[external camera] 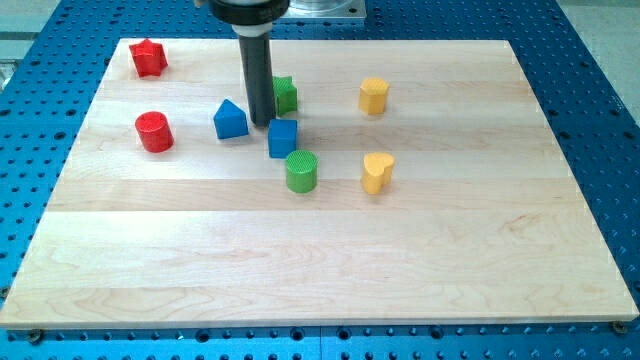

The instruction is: Push the green star parallel to the right of the red star

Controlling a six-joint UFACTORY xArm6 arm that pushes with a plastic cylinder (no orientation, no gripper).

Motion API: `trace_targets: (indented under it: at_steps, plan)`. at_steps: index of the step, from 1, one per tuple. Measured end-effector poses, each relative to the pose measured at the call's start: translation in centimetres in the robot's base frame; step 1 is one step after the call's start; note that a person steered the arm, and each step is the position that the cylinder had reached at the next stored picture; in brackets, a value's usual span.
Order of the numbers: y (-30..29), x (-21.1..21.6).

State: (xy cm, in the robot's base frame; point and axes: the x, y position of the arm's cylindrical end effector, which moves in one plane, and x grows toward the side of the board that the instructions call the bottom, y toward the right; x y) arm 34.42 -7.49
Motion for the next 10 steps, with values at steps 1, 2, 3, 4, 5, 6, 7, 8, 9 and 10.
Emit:
trace_targets:
  at_steps: [1, 2, 3, 4, 5, 6, 7, 8, 9, 10]
  plan:
    - [2.2, -3.6]
    - [2.9, -3.8]
    - [5.6, -3.7]
    - [8.1, -3.3]
    - [9.1, -4.3]
    - [11.4, -3.3]
    - [13.9, -3.3]
    - [13.4, -5.0]
    - [13.1, -6.4]
    - [10.7, -8.8]
